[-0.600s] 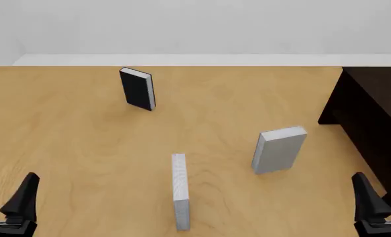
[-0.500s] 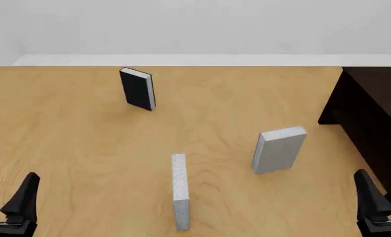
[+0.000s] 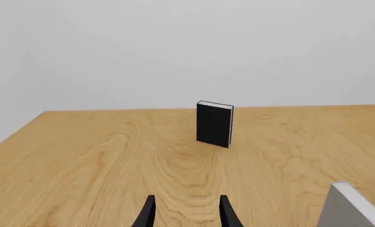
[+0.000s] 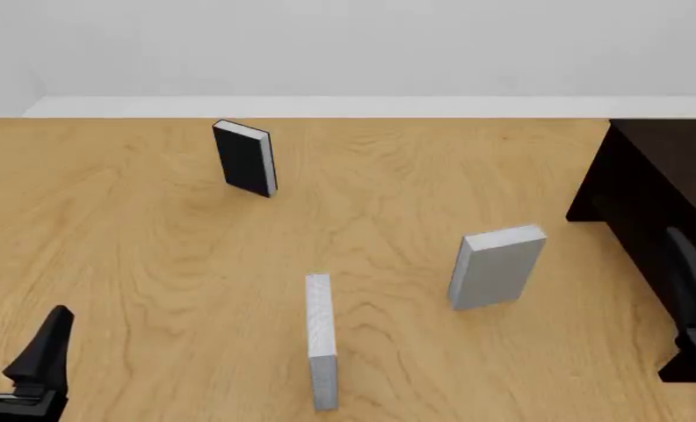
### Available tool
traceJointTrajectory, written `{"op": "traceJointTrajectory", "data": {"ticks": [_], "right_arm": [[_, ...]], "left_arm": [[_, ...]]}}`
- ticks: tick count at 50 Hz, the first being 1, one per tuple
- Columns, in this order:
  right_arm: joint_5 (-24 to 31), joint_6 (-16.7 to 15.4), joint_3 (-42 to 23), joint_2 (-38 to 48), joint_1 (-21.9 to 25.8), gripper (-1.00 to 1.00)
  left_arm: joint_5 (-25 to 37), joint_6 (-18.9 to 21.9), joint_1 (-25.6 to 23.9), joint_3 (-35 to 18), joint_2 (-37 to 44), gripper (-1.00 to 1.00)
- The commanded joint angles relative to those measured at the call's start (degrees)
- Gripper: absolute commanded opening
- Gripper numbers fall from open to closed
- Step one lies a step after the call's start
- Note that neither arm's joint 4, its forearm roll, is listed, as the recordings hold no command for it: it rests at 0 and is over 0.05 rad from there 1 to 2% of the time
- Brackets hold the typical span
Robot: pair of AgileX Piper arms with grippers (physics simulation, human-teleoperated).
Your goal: Pick up the book on the right and place it on the cabinet shelf.
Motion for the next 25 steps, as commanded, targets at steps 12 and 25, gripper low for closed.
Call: {"op": "traceJointTrajectory", "data": {"ticks": [12, 25], "right_arm": [[10.73, -19.9, -21.48, 15.51, 5.88, 1.0], [19.68, -29.31, -30.92, 22.52, 8.95, 1.0]], "left_arm": [[0.25, 0.85, -1.05, 0.31, 0.35, 1.0], [0.48, 1.01, -1.23, 0.3, -0.06, 1.0]]}}
